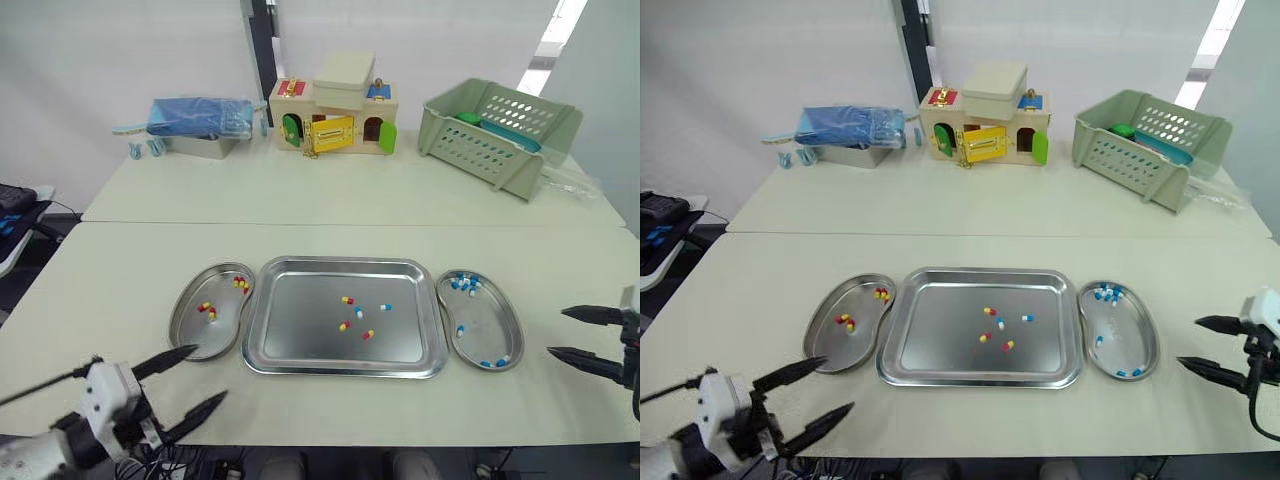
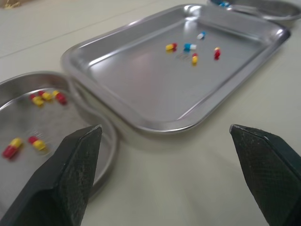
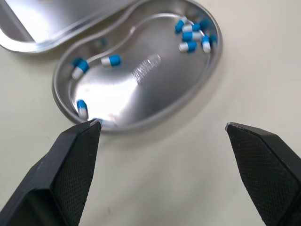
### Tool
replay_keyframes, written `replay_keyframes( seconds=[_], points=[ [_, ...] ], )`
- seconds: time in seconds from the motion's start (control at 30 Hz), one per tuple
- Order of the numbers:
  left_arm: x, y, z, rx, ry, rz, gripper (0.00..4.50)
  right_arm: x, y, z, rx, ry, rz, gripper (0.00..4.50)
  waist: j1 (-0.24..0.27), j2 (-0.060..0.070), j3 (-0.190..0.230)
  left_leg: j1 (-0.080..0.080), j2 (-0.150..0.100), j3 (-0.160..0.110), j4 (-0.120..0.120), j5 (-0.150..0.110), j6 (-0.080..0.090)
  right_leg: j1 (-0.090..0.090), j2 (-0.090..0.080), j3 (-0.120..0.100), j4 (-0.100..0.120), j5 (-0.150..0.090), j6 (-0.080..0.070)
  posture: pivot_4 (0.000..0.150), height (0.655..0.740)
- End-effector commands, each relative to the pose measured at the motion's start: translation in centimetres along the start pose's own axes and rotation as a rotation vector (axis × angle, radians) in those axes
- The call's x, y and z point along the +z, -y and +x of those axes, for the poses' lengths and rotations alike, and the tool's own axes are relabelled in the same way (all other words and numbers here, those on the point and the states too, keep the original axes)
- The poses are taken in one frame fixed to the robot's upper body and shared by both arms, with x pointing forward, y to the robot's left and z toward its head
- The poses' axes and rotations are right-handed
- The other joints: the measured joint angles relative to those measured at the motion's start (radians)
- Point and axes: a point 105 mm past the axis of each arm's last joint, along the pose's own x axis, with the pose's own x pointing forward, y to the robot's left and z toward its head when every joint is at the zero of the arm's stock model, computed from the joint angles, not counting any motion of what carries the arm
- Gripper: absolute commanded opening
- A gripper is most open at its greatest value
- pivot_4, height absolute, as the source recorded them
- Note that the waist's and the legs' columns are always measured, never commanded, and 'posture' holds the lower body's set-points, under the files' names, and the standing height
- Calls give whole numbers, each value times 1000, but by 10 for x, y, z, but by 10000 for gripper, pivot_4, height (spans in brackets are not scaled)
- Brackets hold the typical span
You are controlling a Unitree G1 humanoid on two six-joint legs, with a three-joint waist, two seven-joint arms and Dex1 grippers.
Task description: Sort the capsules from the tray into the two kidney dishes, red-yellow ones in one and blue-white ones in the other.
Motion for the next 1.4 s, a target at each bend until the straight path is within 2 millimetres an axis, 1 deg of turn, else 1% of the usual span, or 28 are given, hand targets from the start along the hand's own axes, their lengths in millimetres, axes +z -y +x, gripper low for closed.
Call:
replay_keyframes(
  seconds=[0.03,0.07,0.13,0.17,0.2,0.27,0.4,0.6,0.77,0.9,1.07,1.2,1.27,1.33,1.4],
  points=[
    [13,-36,-9,56,-67,25,45000,-8,4,-9,-22,-34,4,44647,0,1,0,1,0,0,0,0,0,2,0,0,0,0,0,1500,7400],
    [17,-50,-12,99,-67,41,45000,-11,4,-9,-22,-40,18,44647,1,1,0,2,0,0,0,0,0,3,0,0,-1,0,0,1500,7400],
    [19,-79,-20,163,-126,57,45000,-15,4,-9,-28,-39,33,44647,0,1,0,2,0,0,0,0,0,3,0,0,-1,0,0,1500,7400],
    [22,-92,-24,196,-135,67,45000,-17,4,-8,-32,-36,36,44647,0,1,0,2,0,0,0,0,0,2,0,0,-1,0,0,1500,7400],
    [24,-100,-27,213,-148,69,45000,-18,4,-8,-34,-35,37,44647,-1,2,1,2,0,0,0,0,0,2,0,0,-1,0,0,1500,7400],
    [22,-114,-34,230,-210,60,45000,-20,5,-8,-38,-36,37,44647,-6,2,1,1,0,0,-1,0,0,2,0,0,-1,0,0,1500,7400],
    [15,-129,-47,246,-306,45,45000,-21,6,-10,-50,-31,30,44647,-16,2,1,1,0,1,-3,0,0,0,0,0,-1,0,0,1500,7400],
    [10,-139,-55,256,-354,33,45000,-19,2,-9,-49,-16,15,44647,-17,2,1,1,0,1,-3,0,0,0,0,0,-1,0,0,1500,7400],
    [3,-138,-58,246,-403,20,45000,-18,0,-7,-51,-8,8,44647,-18,2,1,1,0,2,-3,0,0,-1,0,1,-1,0,0,1500,7400],
    [-4,-139,-66,258,-457,43,45000,-17,1,-6,-49,-2,22,44647,-18,2,1,1,0,2,-3,0,0,-1,0,1,0,0,0,1500,7400],
    [-8,-138,-73,271,-464,36,45000,-13,4,-1,-34,1,5,44647,-19,2,1,1,1,2,-3,0,0,-2,0,1,0,0,0,1500,7400],
    [-12,-136,-77,273,-476,40,45000,-14,4,-1,-29,-1,-1,44647,-19,2,1,0,1,2,-3,0,0,-2,0,1,0,0,0,1500,7400],
    [-11,-133,-74,255,-470,51,45000,-12,2,0,-27,21,-11,44647,-19,2,1,0,1,2,-3,0,0,-2,0,1,0,0,0,1500,7400],
    [-4,-128,-63,213,-439,94,45000,-3,-4,4,-24,104,-35,44647,-19,2,1,0,1,2,-3,0,0,-2,0,1,0,0,0,1500,7400],
    [3,-121,-47,160,-418,136,45000,-1,-15,7,2,128,-43,44647,-18,1,1,0,1,2,-3,0,0,-2,0,1,0,0,0,1500,7400]
  ],
)
